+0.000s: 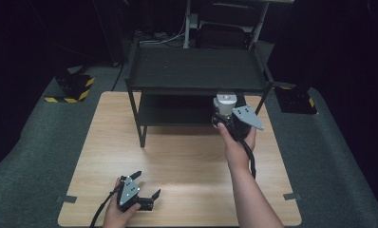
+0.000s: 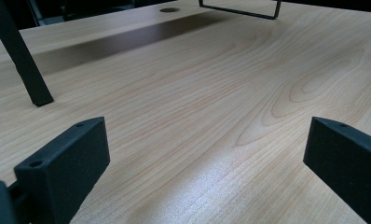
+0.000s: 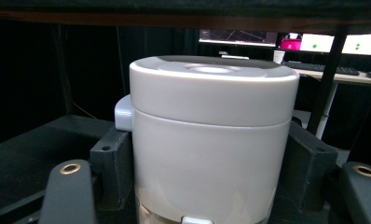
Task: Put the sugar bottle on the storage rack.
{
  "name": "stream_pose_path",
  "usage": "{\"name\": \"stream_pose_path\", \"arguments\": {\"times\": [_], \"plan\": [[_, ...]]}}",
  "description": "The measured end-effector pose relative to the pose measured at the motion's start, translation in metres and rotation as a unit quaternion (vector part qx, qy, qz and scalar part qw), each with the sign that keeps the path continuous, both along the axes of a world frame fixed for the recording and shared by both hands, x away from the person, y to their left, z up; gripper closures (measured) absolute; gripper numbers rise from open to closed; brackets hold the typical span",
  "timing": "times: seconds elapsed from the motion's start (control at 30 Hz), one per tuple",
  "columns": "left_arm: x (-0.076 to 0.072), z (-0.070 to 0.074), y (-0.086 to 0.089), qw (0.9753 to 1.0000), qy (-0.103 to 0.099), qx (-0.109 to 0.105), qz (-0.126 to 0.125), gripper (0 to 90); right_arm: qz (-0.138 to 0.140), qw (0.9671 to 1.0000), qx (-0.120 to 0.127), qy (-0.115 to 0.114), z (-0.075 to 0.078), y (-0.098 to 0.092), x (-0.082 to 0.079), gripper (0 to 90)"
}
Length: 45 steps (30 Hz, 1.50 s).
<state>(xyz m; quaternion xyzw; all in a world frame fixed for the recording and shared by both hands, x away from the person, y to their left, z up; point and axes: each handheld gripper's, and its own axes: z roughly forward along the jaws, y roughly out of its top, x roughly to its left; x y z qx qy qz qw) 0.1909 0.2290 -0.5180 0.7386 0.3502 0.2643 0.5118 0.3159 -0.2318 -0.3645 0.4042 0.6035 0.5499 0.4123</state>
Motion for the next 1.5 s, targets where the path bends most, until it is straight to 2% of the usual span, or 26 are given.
{"name": "stream_pose_path", "arguments": {"times": [0.17, 0.27, 0.43, 0.77, 1.07, 1.5], "plan": [[0.0, 0.0, 0.0, 1.0, 0.0, -0.001, -0.001, 0.5, -0.001, 1.0, 0.002, -0.001, -0.004, 0.003, 0.01, 30.9], [0.0, 0.0, 0.0, 1.0, 0.0, -0.001, -0.001, 0.5, -0.005, 0.9999, -0.008, -0.006, -0.007, 0.008, 0.019, 30.5], [0.0, 0.0, 0.001, 1.0, 0.0, -0.001, -0.002, 0.5, -0.006, 1.0, 0.001, -0.006, -0.011, 0.011, 0.028, 30.3], [0.001, 0.0, 0.001, 1.0, 0.001, -0.002, -0.003, 0.5, -0.006, 0.9997, 0.002, -0.025, -0.025, 0.023, 0.043, 30.1], [0.0, 0.0, 0.001, 1.0, 0.0, -0.002, -0.002, 0.5, -0.009, 0.9993, 0.0, -0.037, -0.031, 0.027, 0.045, 30.1], [0.001, 0.0, 0.001, 1.0, 0.001, -0.002, -0.003, 0.5, -0.009, 0.9994, -0.001, -0.034, -0.031, 0.027, 0.045, 29.9]]}}
